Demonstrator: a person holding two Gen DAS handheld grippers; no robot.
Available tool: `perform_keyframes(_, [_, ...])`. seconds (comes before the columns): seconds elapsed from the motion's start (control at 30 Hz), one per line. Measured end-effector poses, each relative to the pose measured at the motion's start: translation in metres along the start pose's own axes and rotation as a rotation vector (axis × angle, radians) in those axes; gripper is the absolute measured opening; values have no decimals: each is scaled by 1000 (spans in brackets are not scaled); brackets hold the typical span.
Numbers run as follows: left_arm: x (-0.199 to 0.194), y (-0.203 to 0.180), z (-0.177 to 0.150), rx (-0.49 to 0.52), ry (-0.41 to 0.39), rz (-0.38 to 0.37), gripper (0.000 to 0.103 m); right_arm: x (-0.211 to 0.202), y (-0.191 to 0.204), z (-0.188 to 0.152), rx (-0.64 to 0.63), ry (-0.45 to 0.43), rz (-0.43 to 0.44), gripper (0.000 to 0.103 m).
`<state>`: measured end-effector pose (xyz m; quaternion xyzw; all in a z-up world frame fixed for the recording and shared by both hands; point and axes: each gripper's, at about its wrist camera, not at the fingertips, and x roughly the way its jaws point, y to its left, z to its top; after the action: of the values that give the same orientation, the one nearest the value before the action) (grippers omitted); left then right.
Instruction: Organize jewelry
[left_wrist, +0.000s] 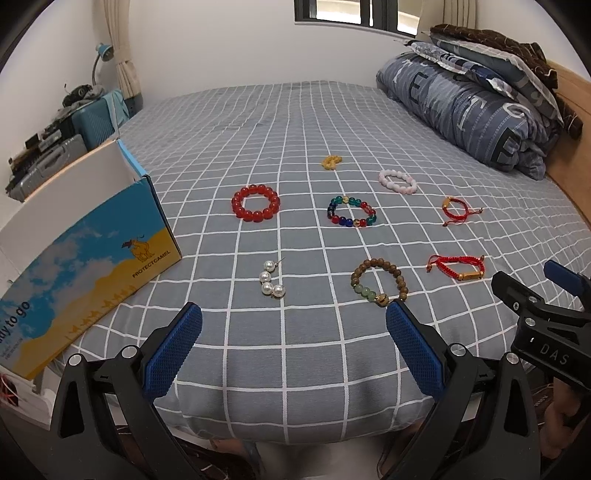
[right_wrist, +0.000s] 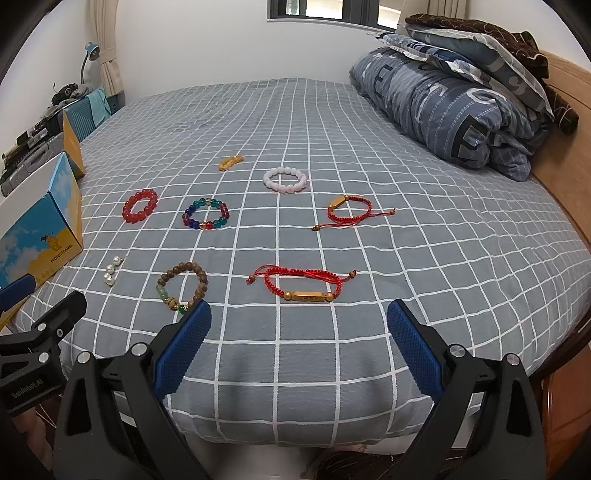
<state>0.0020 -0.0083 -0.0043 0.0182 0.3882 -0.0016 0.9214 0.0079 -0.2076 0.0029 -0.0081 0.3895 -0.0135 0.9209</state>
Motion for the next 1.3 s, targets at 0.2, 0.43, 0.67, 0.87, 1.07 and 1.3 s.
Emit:
perform_keyframes(0.2, [1,3,1,-14,5,-5,97,0,0,0,0,0,1,92])
perform_keyframes(0.43, [1,3,1,-14,5,-8,97,0,1,1,-1,1,1,92])
perform_keyframes(0.67, [1,1,2,-15,-2,-17,97,0,1,0,-1,0,-2,92])
perform_keyframes(0.87, [3,-5,3,-1,5,-25,97,-1,3,2,-8,-5,-14,92])
perform_keyframes(1.07, [3,-2,0,-3,8,-34,97,0,3,1,-10,-7,-15,92])
perform_keyframes(1.3, [0,-5,-2,7,4,-43,97,-1,3,1,-10,-12,-18,92])
